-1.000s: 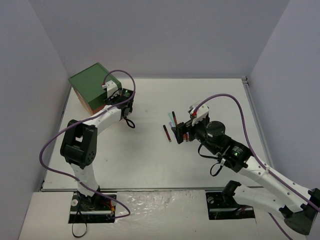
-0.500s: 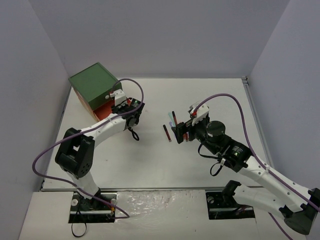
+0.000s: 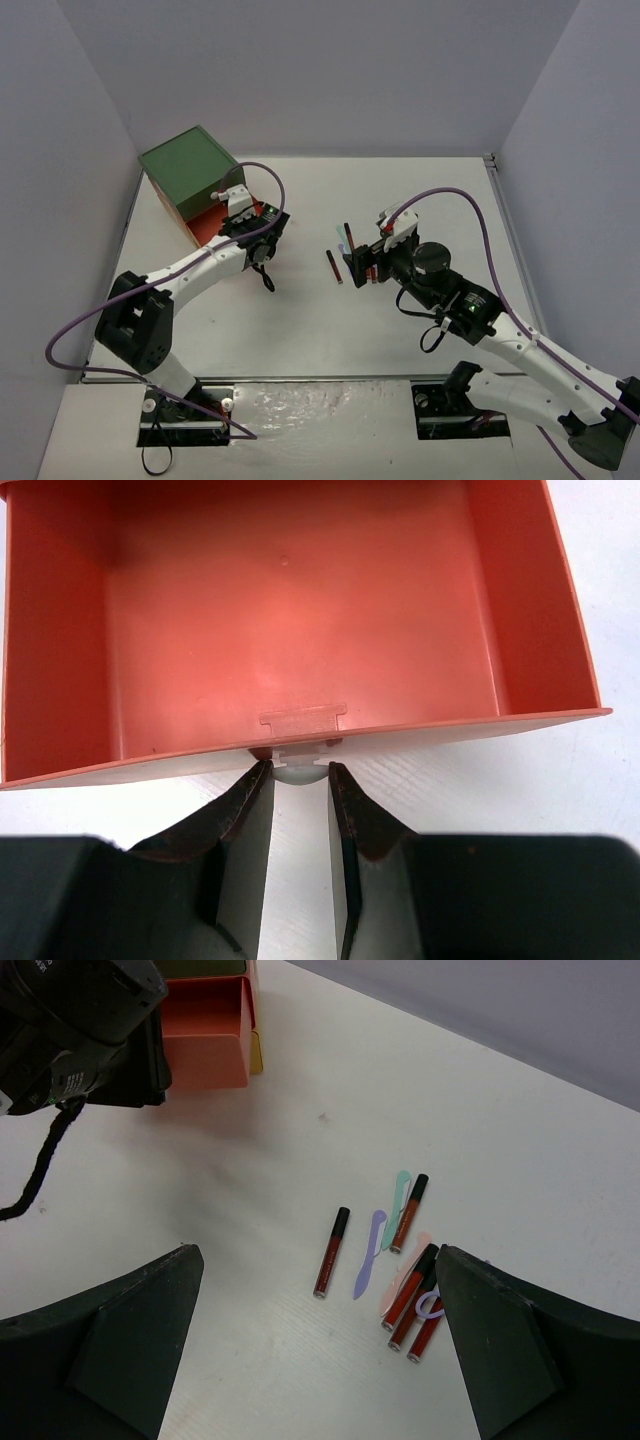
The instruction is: Organize the makeup
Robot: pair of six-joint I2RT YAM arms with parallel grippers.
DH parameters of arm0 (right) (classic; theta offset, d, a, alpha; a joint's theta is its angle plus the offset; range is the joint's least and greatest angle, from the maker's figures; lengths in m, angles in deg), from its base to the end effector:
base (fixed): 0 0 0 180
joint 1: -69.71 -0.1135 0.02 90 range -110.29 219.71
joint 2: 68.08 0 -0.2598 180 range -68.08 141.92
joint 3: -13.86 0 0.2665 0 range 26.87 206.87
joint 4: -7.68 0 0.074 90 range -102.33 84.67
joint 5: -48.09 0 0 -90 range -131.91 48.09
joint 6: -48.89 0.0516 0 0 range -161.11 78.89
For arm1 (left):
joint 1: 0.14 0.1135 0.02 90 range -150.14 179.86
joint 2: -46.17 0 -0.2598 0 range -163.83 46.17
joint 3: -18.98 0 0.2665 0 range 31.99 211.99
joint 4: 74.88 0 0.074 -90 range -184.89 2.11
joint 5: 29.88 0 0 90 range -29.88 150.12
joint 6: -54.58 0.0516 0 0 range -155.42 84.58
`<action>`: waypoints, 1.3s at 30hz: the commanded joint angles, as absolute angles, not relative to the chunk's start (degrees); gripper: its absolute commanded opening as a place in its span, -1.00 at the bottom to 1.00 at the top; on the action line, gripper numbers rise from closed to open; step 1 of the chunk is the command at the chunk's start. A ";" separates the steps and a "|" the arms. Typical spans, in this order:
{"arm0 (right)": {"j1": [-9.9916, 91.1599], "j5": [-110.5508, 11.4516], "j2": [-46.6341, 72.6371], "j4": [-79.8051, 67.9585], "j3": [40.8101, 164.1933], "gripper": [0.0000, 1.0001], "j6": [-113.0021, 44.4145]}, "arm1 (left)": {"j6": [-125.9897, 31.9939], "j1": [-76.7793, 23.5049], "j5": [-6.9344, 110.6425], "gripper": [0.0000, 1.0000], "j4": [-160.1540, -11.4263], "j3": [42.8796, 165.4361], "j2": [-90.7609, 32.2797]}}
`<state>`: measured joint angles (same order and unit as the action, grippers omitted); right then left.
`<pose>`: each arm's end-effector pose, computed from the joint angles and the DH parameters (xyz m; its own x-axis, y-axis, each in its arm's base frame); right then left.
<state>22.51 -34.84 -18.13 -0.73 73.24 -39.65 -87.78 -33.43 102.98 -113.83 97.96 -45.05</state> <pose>0.1683 0.1725 0.3583 -0.0043 0.0325 -0.9995 -0.6446 0.7640 0.0277 0.3169 -0.1661 0.2296 -0.4342 -0.4093 -0.8025 -0.4877 0.8558 -0.1726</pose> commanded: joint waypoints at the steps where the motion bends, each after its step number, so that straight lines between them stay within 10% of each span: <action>1: 22.78 -33.65 -18.36 4.02 74.12 1.00 -39.76 | -88.59 -35.17 101.93 -0.77 -114.02 99.83 -41.76; 25: 23.79 -28.30 -14.14 -2.63 76.77 0.99 -34.60 | -76.54 -37.49 76.37 0.69 -118.05 112.54 -39.36; 33: 26.59 -27.44 -14.91 -4.91 74.38 0.97 -30.79 | -77.13 -39.01 64.19 0.69 -118.19 117.09 -48.68; 39: 27.89 -27.90 -17.42 -5.15 72.97 0.96 -29.82 | -78.63 -41.53 64.22 0.32 -119.73 124.90 -61.00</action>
<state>27.12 -29.28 -14.79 -7.45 73.40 -31.64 -77.80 -39.63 66.58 -119.09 118.61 -55.68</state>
